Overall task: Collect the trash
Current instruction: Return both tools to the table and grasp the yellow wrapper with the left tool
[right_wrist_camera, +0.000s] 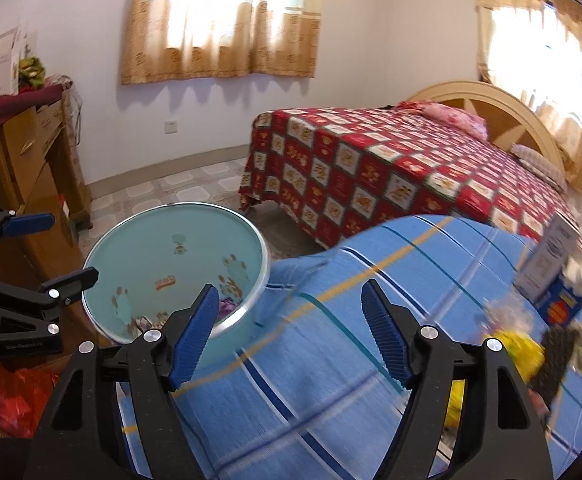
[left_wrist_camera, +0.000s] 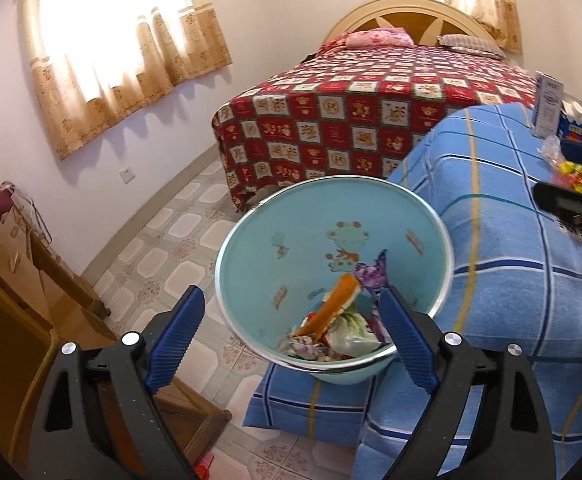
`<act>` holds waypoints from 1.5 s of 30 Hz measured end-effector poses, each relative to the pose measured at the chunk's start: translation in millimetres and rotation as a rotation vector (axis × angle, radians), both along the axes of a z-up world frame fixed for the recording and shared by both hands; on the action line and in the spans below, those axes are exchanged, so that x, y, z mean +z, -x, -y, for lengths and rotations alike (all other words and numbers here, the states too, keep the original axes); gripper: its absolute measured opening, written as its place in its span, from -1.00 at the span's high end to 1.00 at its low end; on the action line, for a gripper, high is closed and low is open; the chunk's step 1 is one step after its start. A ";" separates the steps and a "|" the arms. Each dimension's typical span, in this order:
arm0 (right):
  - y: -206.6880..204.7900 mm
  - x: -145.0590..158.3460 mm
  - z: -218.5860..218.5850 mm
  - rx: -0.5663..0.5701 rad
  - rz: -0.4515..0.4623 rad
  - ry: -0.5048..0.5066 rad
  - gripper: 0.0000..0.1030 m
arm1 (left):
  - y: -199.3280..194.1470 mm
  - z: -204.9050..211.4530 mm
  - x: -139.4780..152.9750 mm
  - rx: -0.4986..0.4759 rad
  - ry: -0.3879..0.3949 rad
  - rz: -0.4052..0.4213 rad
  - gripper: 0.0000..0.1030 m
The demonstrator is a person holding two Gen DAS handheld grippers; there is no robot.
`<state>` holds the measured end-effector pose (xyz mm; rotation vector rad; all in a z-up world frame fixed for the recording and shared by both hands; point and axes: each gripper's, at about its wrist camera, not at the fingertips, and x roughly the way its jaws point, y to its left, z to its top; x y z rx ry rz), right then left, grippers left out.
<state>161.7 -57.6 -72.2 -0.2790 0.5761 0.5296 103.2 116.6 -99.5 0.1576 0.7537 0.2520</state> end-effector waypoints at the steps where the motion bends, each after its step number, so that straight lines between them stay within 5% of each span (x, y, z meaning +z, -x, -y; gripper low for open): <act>1: 2.0 1.5 6.8 -0.009 0.001 -0.002 -0.48 | -0.4 5.7 -0.5 -0.012 0.001 -0.003 -0.70; 16: 36.0 -4.2 178.0 -0.391 -0.035 -0.052 -0.56 | -19.6 122.0 3.2 -0.224 0.015 0.023 -0.70; 32: 37.6 -32.6 282.7 -0.654 -0.072 -0.047 -0.56 | -62.1 234.5 3.0 -0.370 0.046 0.035 -0.64; 35: 35.3 -35.0 290.4 -0.666 -0.084 -0.061 -0.56 | -69.7 240.1 -4.3 -0.392 0.055 0.000 -0.10; 37: 34.3 -34.8 292.9 -0.666 -0.090 -0.078 -0.56 | -74.2 242.1 -8.5 -0.415 0.065 -0.032 0.48; 45: 13.7 -20.9 267.6 -0.602 -0.071 -0.116 -0.56 | -60.1 224.2 7.3 -0.420 0.074 0.003 0.57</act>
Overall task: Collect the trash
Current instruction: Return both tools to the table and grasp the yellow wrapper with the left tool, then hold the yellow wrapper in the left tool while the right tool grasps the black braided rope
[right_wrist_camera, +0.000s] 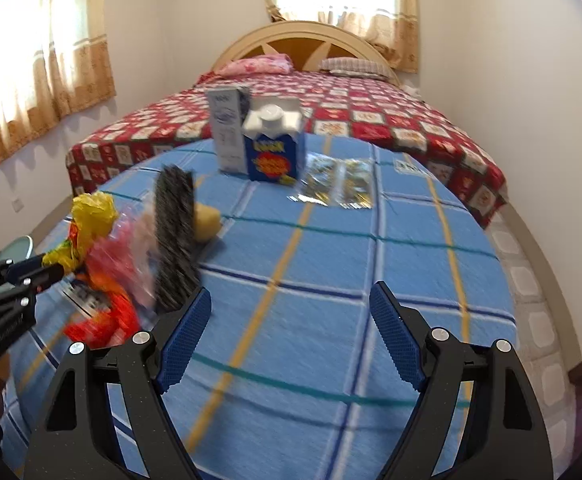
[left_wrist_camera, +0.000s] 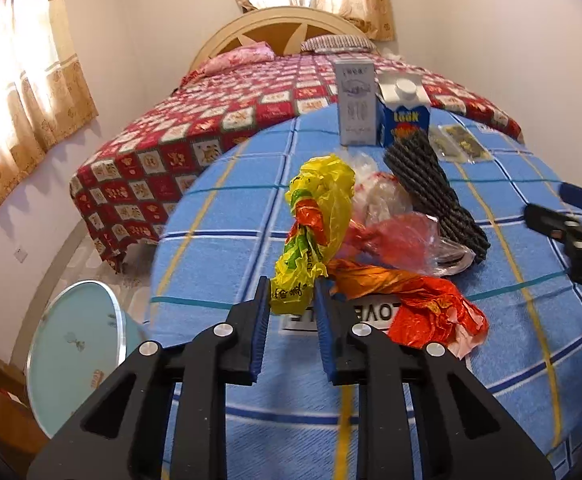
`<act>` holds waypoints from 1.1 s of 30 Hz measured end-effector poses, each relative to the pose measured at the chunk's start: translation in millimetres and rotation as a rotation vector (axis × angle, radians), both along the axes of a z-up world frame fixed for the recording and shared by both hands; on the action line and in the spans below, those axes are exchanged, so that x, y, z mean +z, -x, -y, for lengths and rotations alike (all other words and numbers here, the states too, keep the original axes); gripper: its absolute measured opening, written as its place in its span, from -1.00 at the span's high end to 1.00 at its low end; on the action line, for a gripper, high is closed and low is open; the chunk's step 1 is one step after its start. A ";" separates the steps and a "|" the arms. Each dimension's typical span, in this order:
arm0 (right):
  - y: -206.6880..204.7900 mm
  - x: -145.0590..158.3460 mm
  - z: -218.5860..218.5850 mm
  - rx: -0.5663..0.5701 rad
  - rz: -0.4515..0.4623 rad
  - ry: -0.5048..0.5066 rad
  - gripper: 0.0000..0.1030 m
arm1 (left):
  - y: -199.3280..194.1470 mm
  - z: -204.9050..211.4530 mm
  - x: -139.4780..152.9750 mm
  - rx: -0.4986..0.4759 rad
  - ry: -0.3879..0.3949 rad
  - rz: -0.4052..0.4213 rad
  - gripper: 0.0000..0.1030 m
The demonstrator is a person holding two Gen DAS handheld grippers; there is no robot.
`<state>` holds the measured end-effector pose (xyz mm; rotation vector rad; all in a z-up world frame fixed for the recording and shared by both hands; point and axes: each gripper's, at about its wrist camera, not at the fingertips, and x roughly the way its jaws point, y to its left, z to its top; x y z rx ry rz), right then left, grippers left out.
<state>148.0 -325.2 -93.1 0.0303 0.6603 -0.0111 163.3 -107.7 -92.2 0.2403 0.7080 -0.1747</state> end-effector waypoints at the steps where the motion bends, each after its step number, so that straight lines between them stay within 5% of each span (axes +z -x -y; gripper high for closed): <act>1: -8.1 0.2 -7.2 0.015 -0.004 0.001 -0.55 | 2.5 -4.4 3.7 0.004 0.001 0.010 0.57; 8: -40.0 -12.7 -37.4 0.114 -0.106 -0.028 -0.33 | 14.3 -34.5 8.4 0.040 -0.023 0.037 0.57; 13: -48.0 -18.7 -44.7 0.160 -0.175 -0.064 0.51 | 13.3 -53.0 3.4 0.066 -0.011 0.017 0.57; 18: -41.2 -16.2 -49.6 0.173 -0.162 -0.060 0.85 | 14.6 -61.8 4.2 0.075 0.004 0.016 0.57; 33: -25.1 19.8 -67.8 0.191 -0.047 0.016 0.87 | 29.8 -82.9 21.7 0.082 0.000 0.060 0.57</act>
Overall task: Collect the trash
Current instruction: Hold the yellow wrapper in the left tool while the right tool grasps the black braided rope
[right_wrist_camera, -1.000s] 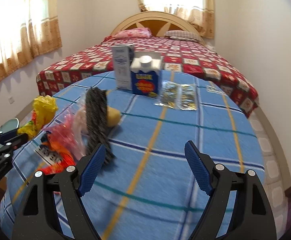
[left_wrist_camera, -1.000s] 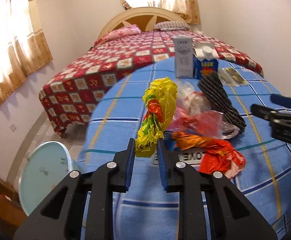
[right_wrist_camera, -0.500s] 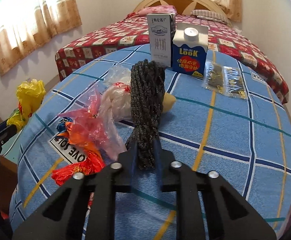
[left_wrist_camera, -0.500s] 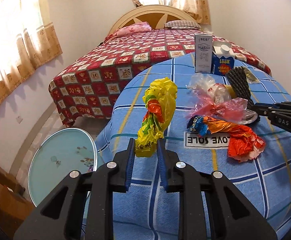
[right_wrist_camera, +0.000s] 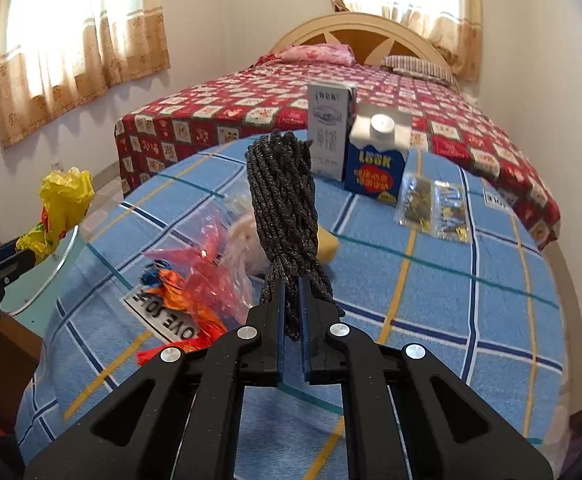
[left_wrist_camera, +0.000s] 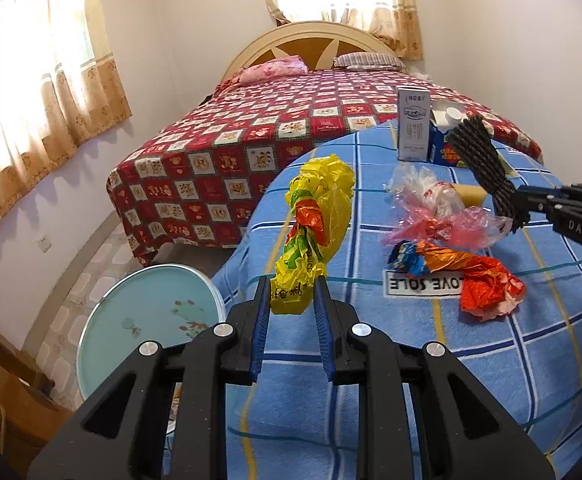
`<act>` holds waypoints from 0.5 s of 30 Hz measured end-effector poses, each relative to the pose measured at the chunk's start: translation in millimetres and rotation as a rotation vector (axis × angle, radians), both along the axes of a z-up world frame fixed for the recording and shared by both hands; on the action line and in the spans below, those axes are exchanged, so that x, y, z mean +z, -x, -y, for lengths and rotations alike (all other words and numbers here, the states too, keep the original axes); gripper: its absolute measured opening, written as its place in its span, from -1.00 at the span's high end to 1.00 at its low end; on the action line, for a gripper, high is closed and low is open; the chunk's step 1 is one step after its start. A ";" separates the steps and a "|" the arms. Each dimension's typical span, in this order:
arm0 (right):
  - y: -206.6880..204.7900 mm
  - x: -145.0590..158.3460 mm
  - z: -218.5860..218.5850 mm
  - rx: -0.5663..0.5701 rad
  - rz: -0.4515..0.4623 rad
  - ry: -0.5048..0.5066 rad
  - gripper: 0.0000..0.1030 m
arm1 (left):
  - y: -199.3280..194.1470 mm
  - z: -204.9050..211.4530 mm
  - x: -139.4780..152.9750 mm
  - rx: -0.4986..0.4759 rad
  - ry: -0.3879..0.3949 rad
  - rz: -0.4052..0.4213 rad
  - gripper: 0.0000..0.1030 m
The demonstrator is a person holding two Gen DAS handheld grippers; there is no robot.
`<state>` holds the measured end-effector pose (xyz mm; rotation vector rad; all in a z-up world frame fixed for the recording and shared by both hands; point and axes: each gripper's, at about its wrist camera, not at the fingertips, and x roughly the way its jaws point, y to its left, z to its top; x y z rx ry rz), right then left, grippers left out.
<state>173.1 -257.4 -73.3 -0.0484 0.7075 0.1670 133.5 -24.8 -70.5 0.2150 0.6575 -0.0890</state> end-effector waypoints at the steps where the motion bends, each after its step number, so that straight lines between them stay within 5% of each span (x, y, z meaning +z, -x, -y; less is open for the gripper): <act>1: 0.2 1.4 -1.1 0.003 0.003 0.000 0.87 | 0.6 -3.0 0.7 0.006 -0.001 0.001 0.57; 15: 0.6 15.3 -33.9 0.055 0.035 0.020 0.99 | 11.3 -40.6 1.7 0.068 -0.014 0.004 0.58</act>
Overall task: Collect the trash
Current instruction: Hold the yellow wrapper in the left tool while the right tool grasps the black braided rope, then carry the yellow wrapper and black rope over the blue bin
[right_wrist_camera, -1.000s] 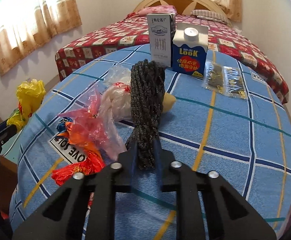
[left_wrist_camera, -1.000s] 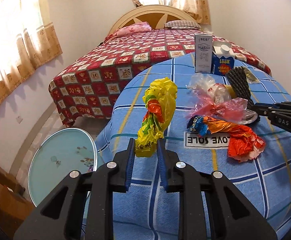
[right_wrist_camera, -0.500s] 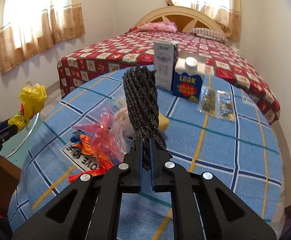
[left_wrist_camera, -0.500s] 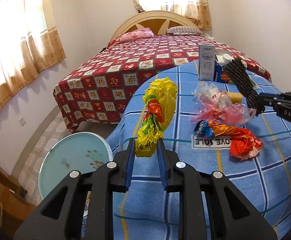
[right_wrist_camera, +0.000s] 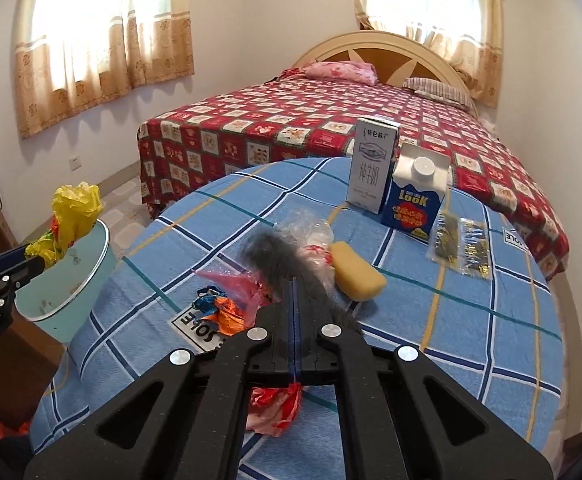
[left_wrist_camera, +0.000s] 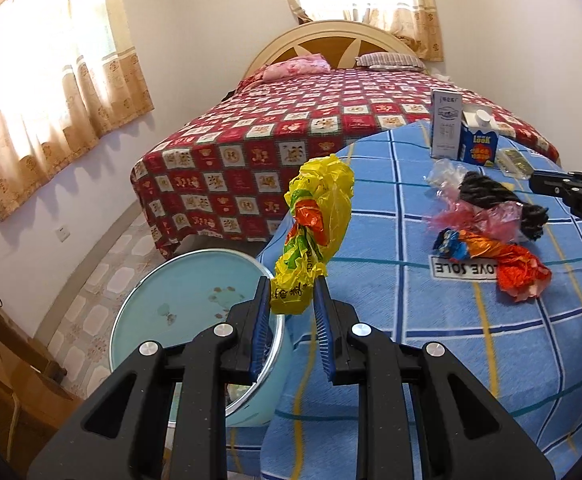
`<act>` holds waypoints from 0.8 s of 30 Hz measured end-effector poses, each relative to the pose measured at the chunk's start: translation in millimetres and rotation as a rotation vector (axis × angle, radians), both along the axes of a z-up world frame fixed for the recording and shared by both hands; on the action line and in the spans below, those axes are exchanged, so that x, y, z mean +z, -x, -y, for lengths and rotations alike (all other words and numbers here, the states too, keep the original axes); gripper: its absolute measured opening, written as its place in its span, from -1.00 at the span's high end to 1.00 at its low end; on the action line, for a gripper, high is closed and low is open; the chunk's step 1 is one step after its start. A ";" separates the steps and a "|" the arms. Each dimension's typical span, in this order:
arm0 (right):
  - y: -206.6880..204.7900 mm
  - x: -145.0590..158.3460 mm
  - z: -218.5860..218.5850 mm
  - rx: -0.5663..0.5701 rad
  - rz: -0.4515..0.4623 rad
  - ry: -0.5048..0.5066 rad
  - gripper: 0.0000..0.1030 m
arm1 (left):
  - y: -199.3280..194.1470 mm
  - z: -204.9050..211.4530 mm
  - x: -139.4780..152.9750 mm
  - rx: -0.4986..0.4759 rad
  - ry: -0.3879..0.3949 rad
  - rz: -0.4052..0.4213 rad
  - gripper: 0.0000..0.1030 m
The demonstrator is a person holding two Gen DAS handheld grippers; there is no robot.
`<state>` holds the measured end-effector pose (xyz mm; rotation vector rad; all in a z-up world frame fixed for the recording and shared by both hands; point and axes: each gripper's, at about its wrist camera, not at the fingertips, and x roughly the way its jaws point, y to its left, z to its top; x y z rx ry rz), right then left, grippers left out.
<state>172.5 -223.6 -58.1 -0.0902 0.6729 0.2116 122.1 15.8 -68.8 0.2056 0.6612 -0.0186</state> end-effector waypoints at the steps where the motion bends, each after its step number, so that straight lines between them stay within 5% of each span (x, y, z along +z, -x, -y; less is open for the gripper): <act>1: -0.5 -0.9 -0.2 -0.001 -0.002 0.003 0.99 | -0.3 -2.2 -1.5 0.003 -0.001 -0.004 0.58; 7: -1.3 -12.6 6.7 0.005 -0.036 -0.007 0.92 | 0.3 -14.3 -11.8 0.019 -0.014 -0.025 0.58; 8: -1.6 -13.5 9.0 0.001 -0.030 -0.016 0.76 | 0.6 -16.1 -13.7 0.023 -0.015 -0.029 0.58; 9: -3.1 -14.5 11.1 -0.011 -0.024 -0.019 0.32 | 0.1 -17.4 -16.0 0.026 -0.015 -0.034 0.58; 10: -4.3 -16.1 11.9 -0.016 -0.025 -0.019 0.24 | -0.1 -18.1 -18.0 0.028 -0.017 -0.038 0.58; 16: -28.4 -41.1 16.1 -0.018 -0.104 0.027 0.24 | -1.2 -19.3 -23.6 0.033 -0.024 -0.049 0.58; 18: -30.3 -48.2 16.5 0.002 -0.137 0.027 0.50 | -1.4 -19.7 -22.8 0.034 -0.023 -0.049 0.58; 24: -17.5 -36.5 18.2 0.002 -0.087 0.011 0.63 | 3.4 -20.9 -18.2 0.033 -0.025 -0.036 0.58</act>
